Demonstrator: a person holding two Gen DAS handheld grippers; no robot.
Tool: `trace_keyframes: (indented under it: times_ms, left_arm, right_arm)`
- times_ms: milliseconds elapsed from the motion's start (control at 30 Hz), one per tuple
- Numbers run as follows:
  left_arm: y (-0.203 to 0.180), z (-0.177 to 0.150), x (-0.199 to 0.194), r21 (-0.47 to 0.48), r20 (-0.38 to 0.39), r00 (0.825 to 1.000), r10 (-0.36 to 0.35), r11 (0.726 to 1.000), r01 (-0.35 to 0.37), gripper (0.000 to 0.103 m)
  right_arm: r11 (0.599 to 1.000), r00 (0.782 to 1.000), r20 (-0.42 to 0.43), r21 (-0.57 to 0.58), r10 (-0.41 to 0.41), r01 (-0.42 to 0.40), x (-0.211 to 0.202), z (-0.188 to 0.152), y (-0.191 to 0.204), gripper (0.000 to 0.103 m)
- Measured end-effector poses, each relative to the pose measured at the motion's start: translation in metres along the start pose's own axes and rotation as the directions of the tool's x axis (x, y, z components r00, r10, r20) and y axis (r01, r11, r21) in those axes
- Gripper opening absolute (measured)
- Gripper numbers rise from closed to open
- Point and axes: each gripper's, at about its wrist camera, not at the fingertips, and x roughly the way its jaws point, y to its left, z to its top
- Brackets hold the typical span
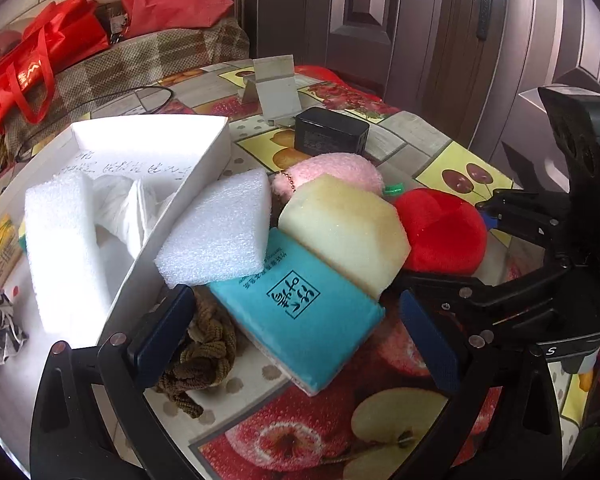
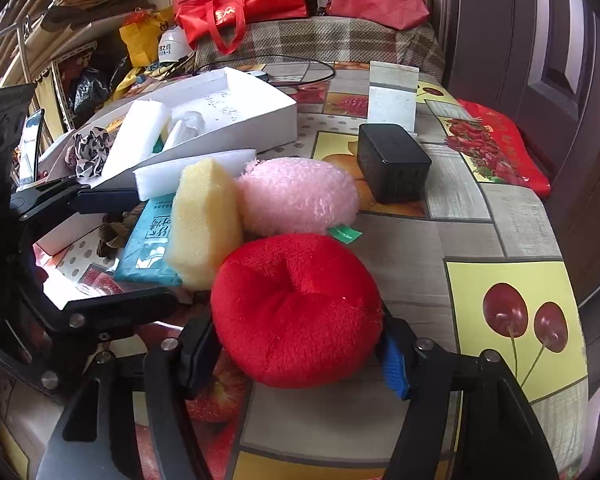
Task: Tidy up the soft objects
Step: 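Grasp the blue tissue pack with the left tool while the right tool grasps the red round cushion, then carry the tissue pack with the left tool while the right tool carries the cushion over the tray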
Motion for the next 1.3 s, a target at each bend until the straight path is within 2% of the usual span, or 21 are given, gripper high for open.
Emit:
trace_keyframes:
  times_ms: [100,200,233,367,500,600,667,800,900,1300]
  left_arm:
    - [0.000,0.004,0.009,0.010,-0.025,0.999,0.024,1.000,-0.023,0.102]
    - [-0.006,0.003,0.006,0.043,-0.012,1.000,0.013,0.999,-0.012,0.085]
    - [-0.008,0.001,0.005,0.058,-0.013,1.000,0.013,0.998,-0.012,0.083]
    - [-0.014,-0.010,-0.007,0.102,-0.001,1.000,-0.015,0.995,0.015,0.079]
    - [-0.012,-0.024,-0.029,0.085,0.044,0.997,-0.067,0.994,0.063,0.079]
    - [-0.011,-0.032,-0.056,0.081,0.161,0.985,-0.062,0.996,0.049,0.079]
    - [-0.013,-0.037,-0.071,0.094,0.236,0.971,-0.047,0.995,0.025,0.079]
    - [-0.022,-0.044,-0.088,0.124,0.326,0.945,-0.002,0.991,-0.041,0.079]
    - [-0.024,-0.047,-0.095,0.133,0.363,0.932,0.009,0.989,-0.061,0.079]
    - [-0.001,-0.050,-0.107,0.036,0.435,0.898,0.066,0.995,-0.091,0.079]
  right_arm:
    - [0.998,1.000,0.006,0.063,0.001,-0.001,-0.001,0.000,-0.013,0.063]
    - [0.991,1.000,0.025,0.131,0.016,-0.019,-0.005,-0.002,-0.026,0.063]
    - [0.990,0.999,0.028,0.142,0.016,-0.019,-0.005,-0.002,-0.028,0.063]
    - [0.990,1.000,0.028,0.139,-0.003,-0.001,-0.005,-0.001,-0.027,0.063]
    - [0.987,0.999,0.040,0.158,-0.010,0.004,-0.008,-0.001,-0.030,0.063]
    - [0.982,0.995,0.093,0.187,-0.032,0.014,-0.019,-0.005,-0.033,0.063]
    - [0.980,0.986,0.156,0.199,-0.059,0.027,-0.033,-0.009,-0.030,0.063]
    - [0.976,0.946,0.291,0.199,-0.141,0.084,-0.061,-0.018,-0.015,0.063]
    - [0.975,0.921,0.343,0.181,-0.186,0.130,-0.071,-0.020,-0.001,0.063]
    - [0.984,0.904,0.394,0.124,-0.166,0.126,-0.065,-0.009,0.043,0.063]
